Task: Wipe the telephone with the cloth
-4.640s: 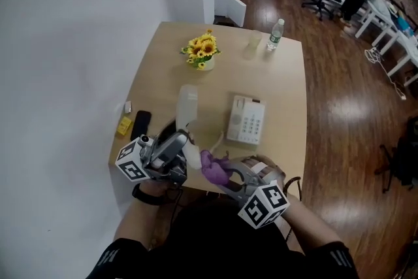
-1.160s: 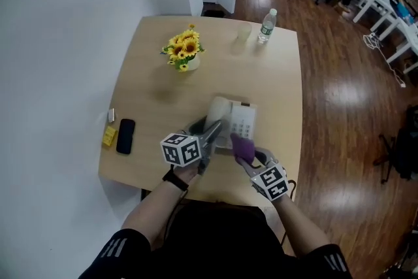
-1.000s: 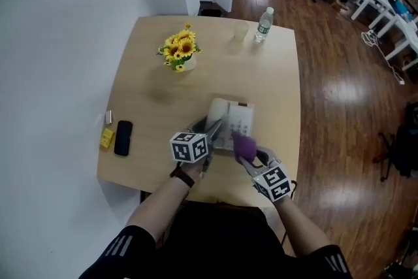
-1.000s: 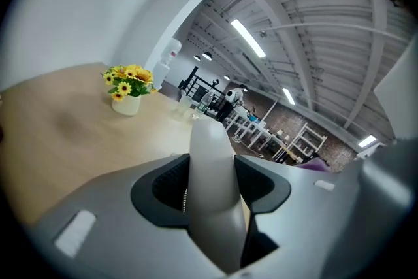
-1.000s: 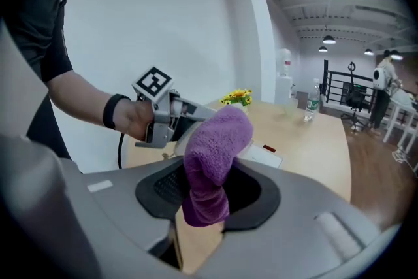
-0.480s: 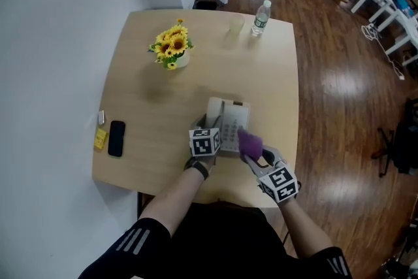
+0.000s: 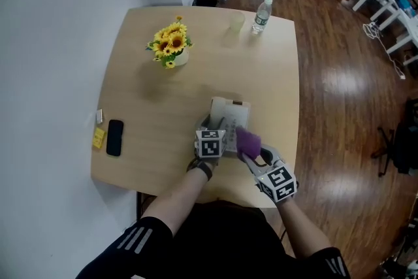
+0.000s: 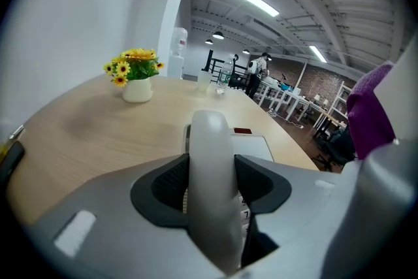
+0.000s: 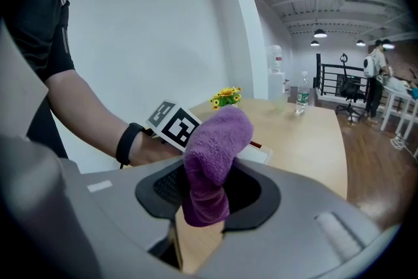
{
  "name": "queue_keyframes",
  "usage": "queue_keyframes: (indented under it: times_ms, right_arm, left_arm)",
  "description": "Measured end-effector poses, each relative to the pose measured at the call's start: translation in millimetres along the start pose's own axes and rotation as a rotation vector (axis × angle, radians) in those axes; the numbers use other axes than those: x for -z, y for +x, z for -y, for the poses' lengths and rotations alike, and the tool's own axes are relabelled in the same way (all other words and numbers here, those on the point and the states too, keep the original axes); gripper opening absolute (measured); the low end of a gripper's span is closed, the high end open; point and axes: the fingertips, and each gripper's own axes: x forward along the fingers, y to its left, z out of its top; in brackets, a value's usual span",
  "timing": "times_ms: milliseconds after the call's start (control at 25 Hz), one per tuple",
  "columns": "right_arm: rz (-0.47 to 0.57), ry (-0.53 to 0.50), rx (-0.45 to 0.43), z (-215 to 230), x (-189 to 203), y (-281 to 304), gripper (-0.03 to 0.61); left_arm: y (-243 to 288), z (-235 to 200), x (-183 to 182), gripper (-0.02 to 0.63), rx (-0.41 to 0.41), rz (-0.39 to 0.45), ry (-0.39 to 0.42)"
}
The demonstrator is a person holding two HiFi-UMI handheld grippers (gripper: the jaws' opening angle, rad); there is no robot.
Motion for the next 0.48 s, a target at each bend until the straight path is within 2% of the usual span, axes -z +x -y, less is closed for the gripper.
queue_keyframes:
  times_ms: [320, 480]
  right_arm:
    - [-0.012, 0.009, 0.008, 2.1, 7.9, -5.5, 0.143]
    - [-0.012, 0.014, 0.004, 0.7, 10.8, -6.5, 0.143]
  left_arm:
    - [-1.0, -5.1, 2.9, 0.212, -0.041, -0.004, -0.007]
    - [0.2, -4.7, 12.3, 0.213, -0.043, -0.041, -0.004]
